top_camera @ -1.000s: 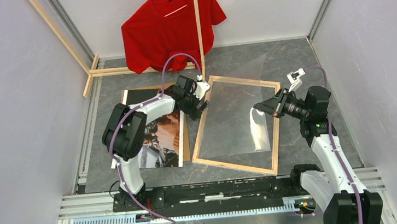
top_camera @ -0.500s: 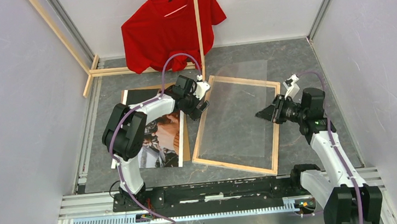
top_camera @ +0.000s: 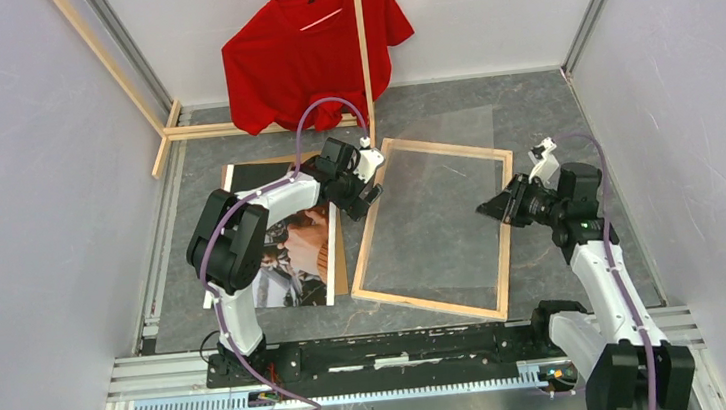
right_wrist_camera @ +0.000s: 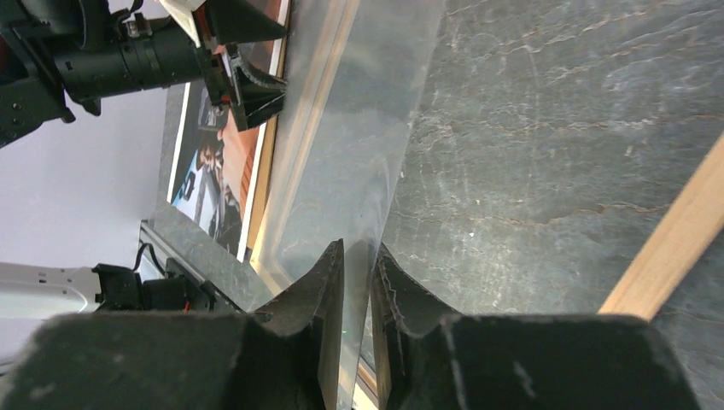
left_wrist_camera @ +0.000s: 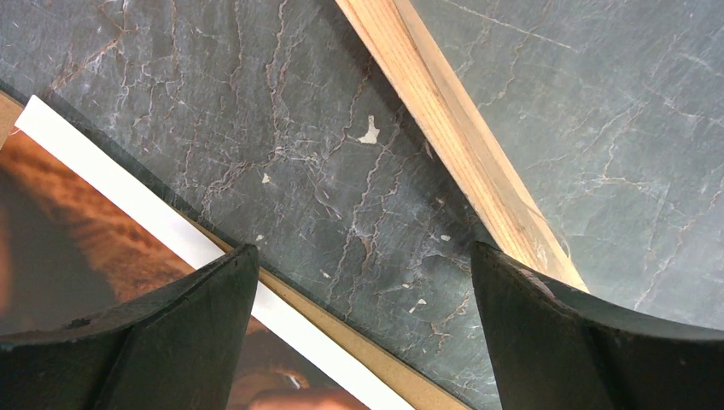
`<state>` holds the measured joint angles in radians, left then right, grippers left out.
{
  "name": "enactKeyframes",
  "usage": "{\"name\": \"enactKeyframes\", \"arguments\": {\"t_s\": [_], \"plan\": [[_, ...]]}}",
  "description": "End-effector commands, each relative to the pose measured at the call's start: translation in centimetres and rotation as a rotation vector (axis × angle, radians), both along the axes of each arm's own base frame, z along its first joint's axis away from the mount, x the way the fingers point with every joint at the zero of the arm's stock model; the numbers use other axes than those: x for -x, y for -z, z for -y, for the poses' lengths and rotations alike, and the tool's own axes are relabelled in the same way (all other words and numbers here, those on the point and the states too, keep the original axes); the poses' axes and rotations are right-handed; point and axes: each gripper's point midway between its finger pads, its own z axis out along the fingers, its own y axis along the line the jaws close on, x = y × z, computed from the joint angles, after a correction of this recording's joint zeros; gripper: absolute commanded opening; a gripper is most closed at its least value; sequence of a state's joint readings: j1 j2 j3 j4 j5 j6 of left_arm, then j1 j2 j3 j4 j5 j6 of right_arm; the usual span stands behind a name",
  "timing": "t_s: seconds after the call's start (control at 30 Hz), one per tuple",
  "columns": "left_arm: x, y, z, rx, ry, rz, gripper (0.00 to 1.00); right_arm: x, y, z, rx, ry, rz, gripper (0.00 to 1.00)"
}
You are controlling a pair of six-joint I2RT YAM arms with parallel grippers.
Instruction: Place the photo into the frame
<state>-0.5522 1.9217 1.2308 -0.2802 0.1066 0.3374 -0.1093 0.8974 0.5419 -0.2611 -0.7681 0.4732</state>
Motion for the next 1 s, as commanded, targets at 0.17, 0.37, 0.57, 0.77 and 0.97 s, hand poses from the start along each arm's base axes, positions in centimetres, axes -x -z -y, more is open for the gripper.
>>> {"name": "enactKeyframes", "arguments": {"t_s": [0.17, 0.37, 0.57, 0.77, 0.97], "plan": [[0.7, 0.6, 0.0, -0.017, 0.003, -0.011, 1.00, -0.3, -1.3, 1.0, 0.006, 0.033, 0.052, 0.21], [0.9, 0.8, -0.1, -0.017, 0.005, -0.018, 1.00, 0.2, -1.3, -0.4, -0.132, 0.003, 0.038, 0.17], [1.3, 0.9, -0.2, -0.017, 0.013, -0.027, 1.00, 0.0, -3.6, -1.5, -0.311, 0.009, 0.089, 0.09], [1.5, 0.9, -0.3, -0.021, 0.019, -0.030, 0.99, 0.1, -4.9, -1.7, -0.421, 0.039, 0.094, 0.03], [1.6, 1.2, -0.2, -0.017, 0.023, -0.040, 0.99, 0.5, -5.0, -1.9, -0.510, 0.069, 0.081, 0.01]]}}
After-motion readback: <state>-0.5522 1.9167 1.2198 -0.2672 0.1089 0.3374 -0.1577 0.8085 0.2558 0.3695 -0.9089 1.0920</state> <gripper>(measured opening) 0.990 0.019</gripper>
